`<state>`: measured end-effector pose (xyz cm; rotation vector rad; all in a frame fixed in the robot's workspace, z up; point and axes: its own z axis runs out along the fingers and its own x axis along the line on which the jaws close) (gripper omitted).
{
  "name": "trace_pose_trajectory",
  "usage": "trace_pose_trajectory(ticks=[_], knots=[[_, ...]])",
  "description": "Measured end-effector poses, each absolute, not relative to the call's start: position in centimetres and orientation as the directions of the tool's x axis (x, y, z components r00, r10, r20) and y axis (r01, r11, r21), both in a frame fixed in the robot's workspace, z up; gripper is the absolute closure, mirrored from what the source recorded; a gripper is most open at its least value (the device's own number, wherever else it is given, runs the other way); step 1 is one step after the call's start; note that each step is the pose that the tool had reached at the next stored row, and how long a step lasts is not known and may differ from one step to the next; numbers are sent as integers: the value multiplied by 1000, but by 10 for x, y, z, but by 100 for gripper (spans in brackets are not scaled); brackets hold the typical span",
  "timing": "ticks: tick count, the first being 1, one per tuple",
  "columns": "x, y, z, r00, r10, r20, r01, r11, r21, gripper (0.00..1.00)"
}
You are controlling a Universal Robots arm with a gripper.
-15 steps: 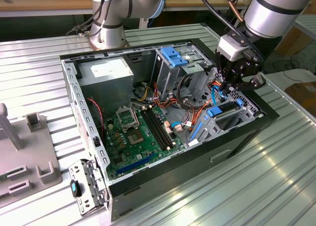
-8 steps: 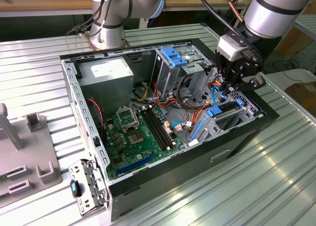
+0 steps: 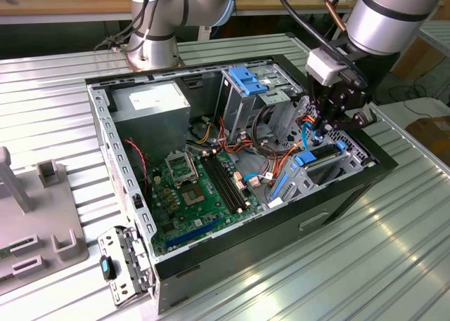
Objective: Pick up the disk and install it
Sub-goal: 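Insert the first disk wire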
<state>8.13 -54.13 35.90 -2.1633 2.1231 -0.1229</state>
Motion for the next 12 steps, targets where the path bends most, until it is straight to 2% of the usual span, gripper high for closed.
trace_pose_trajectory(ticks=[12], knots=[[80, -541, 358, -95, -995, -18, -986, 97, -133, 82]])
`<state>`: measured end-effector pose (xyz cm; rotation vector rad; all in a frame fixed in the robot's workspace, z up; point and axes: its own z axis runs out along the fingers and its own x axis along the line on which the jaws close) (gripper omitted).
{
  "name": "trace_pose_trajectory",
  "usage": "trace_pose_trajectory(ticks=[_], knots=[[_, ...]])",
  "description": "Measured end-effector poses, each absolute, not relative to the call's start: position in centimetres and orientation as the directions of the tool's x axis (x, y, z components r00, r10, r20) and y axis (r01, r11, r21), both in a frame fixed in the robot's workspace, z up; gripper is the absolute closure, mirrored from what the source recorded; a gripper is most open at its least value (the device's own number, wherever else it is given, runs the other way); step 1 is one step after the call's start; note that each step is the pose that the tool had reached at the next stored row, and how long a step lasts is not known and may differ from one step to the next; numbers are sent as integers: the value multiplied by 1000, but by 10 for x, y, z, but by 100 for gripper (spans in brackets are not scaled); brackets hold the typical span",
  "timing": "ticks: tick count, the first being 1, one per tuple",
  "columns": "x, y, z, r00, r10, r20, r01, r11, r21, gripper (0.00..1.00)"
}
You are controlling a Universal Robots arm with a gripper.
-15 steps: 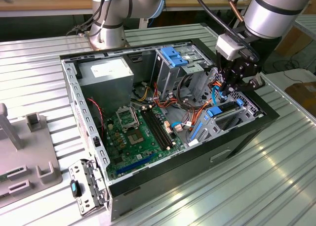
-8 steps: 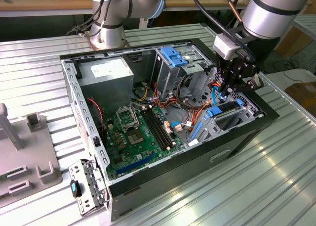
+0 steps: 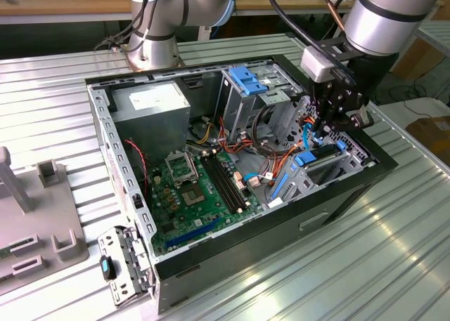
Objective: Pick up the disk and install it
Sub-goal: 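Insert the first disk wire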
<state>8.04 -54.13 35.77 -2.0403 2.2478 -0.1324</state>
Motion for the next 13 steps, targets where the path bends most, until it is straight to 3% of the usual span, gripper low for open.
trace_pose_trajectory(ticks=[13], knots=[[80, -541, 358, -145, -989, -18, -980, 146, -133, 82]])
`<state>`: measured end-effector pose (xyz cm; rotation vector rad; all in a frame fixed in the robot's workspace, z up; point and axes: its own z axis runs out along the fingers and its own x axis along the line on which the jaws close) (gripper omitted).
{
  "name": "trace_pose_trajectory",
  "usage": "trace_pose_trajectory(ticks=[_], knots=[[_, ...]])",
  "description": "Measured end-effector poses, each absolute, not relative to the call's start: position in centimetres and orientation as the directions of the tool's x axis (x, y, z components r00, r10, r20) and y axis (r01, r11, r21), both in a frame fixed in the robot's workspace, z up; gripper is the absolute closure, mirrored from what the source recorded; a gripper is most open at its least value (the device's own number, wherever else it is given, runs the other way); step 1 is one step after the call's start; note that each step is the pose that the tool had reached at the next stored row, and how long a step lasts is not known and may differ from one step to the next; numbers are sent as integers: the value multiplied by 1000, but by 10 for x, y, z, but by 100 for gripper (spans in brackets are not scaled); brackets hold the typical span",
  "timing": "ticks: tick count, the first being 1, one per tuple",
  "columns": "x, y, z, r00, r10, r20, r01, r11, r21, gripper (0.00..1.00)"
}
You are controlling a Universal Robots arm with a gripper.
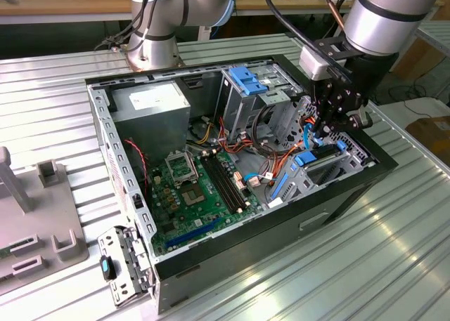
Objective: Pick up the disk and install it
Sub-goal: 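Insert the first disk wire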
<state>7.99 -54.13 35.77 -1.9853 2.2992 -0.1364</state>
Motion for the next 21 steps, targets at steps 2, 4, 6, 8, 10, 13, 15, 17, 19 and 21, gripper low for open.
trace_pose_trajectory(ticks=[2, 4, 6, 8, 10, 13, 15, 17, 19, 21], knots=[[80, -541, 358, -146, -989, -18, -980, 147, -133, 82], [80, -541, 358, -149, -989, -18, -980, 150, -133, 82], [80, -541, 358, -149, -989, -18, -980, 150, -133, 82], [80, -543, 358, -149, -989, -18, -980, 150, -133, 82], [80, -544, 358, -149, -989, -18, -980, 150, -133, 82], [80, -545, 358, -149, -989, -18, -980, 150, -133, 82], [80, -546, 358, -149, -989, -17, -980, 150, -134, 82], [80, -546, 358, -149, -989, -16, -980, 150, -134, 82], [80, -546, 358, -149, -989, -17, -980, 150, -134, 82], [80, -547, 358, -149, -989, -16, -980, 150, -134, 82]])
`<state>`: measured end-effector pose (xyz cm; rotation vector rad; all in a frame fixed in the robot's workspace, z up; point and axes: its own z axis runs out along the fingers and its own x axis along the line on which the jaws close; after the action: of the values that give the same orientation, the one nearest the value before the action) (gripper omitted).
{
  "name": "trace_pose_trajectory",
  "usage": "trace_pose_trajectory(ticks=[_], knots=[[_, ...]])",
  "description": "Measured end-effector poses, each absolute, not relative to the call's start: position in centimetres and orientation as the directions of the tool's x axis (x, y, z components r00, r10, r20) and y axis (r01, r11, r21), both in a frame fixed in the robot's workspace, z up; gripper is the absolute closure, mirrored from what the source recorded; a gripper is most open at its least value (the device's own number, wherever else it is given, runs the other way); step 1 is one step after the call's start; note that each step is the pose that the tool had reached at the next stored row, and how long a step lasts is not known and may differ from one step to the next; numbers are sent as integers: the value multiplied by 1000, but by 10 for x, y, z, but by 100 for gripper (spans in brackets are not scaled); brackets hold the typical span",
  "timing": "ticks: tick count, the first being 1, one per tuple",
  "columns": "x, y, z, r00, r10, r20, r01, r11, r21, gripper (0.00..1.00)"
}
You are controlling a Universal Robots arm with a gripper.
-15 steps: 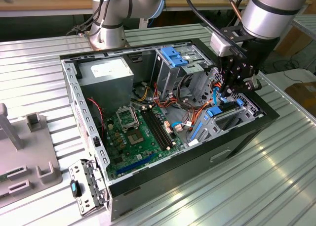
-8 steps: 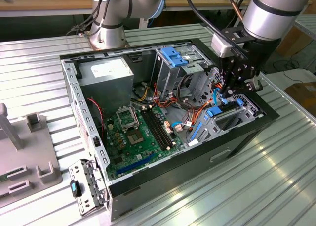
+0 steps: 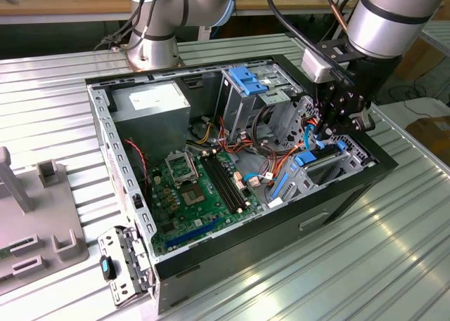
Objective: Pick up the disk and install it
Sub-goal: 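Insert the first disk wire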
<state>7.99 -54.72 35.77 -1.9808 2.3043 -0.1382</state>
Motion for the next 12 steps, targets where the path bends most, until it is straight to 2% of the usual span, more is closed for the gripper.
trace_pose_trajectory(ticks=[12], knots=[[81, -547, 358, -149, -989, -19, -980, 150, -133, 82]])
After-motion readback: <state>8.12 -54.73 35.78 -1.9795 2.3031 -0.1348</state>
